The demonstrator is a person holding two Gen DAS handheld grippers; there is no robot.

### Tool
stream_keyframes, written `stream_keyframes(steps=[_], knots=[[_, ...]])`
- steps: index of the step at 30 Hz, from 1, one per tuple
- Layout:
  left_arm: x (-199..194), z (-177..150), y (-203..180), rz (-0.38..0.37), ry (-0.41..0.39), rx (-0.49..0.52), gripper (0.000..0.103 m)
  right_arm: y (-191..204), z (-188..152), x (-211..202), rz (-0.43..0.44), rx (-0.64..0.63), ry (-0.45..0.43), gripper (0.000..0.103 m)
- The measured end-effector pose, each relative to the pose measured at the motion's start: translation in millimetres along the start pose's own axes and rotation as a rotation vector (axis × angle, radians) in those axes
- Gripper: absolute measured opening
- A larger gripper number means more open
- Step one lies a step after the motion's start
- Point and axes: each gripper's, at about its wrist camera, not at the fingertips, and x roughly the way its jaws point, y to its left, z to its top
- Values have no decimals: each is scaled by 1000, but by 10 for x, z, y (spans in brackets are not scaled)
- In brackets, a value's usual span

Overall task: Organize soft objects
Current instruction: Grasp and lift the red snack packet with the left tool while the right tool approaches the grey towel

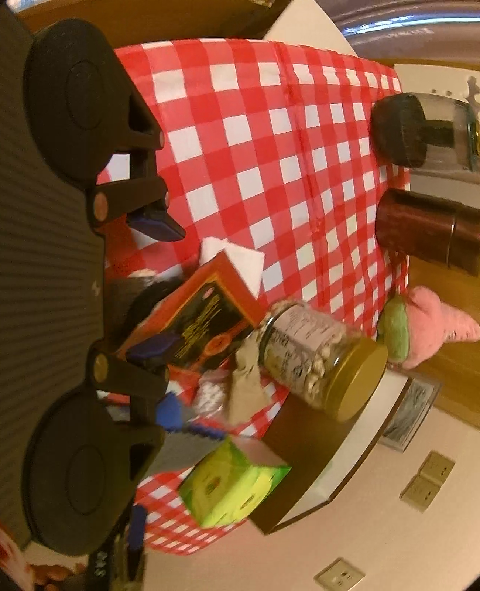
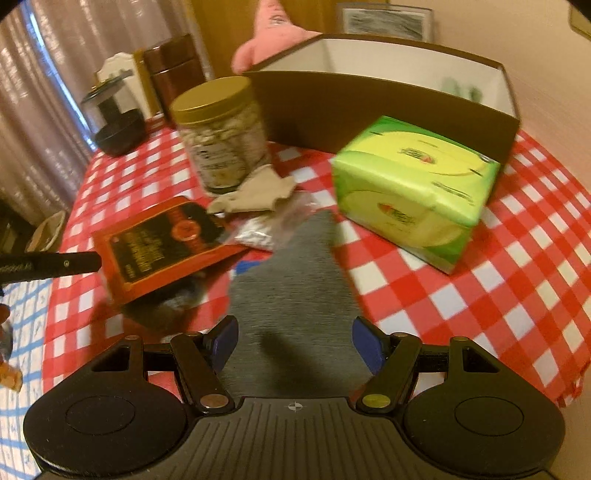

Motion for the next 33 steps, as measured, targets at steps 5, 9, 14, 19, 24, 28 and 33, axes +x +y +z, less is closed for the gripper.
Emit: stream_keyframes(steps=[5, 9, 14, 19, 24, 28, 33], knots=[[23, 109, -72, -42, -25, -2, 48, -139, 32, -1, -21, 33, -6, 69], [-33, 151, -205, -73, -54, 28, 47, -236, 64, 10, -30, 55, -10, 69], [-123, 190, -359, -147, -103, 31, 45, -312, 94, 24, -33, 74, -13, 69], [-65, 186, -523, -186, -121, 41, 45, -344, 87, 55, -29, 77, -2, 69], [179, 150, -614, -205, -56, -2, 39, -386, 70, 79, -22, 81, 10, 69], [322, 120, -658, -193, -23, -23, 38, -456, 69, 78, -27, 91, 12, 69], [437, 158, -625, -179, -7, -65, 32, -552, 73, 75, -31, 107, 11, 69]])
